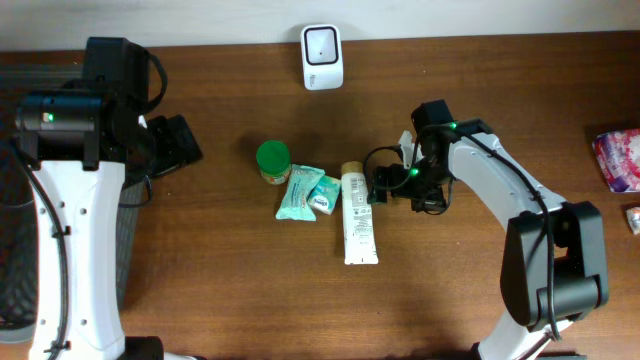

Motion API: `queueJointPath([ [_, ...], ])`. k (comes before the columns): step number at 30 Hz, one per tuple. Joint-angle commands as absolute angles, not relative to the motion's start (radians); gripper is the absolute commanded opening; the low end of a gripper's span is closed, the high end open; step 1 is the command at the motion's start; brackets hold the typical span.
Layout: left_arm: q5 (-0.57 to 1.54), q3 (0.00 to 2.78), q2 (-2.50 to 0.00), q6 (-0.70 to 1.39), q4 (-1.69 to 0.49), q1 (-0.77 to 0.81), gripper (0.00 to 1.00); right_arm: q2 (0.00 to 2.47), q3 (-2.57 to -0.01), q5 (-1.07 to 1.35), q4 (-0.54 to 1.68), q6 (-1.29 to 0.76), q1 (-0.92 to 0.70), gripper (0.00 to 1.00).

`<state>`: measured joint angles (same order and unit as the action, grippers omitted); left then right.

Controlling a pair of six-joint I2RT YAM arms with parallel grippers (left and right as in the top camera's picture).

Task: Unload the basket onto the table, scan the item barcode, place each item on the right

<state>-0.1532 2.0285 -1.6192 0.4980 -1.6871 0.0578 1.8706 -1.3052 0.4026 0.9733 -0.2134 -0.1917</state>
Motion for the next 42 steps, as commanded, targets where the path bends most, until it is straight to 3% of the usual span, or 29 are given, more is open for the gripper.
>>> queueJointPath([
  [1,-0.153,2.039,-1.603,0.511,-1.688,0.054,0.99,1.848,-1.324,0.412,0.975,-0.219,-0.203,0.99],
  [42,-0.153,2.039,-1.603,0.511,-1.688,0.054,0.99,1.856,-1.324,0.412,0.935,-0.219,-0.203,0.99],
])
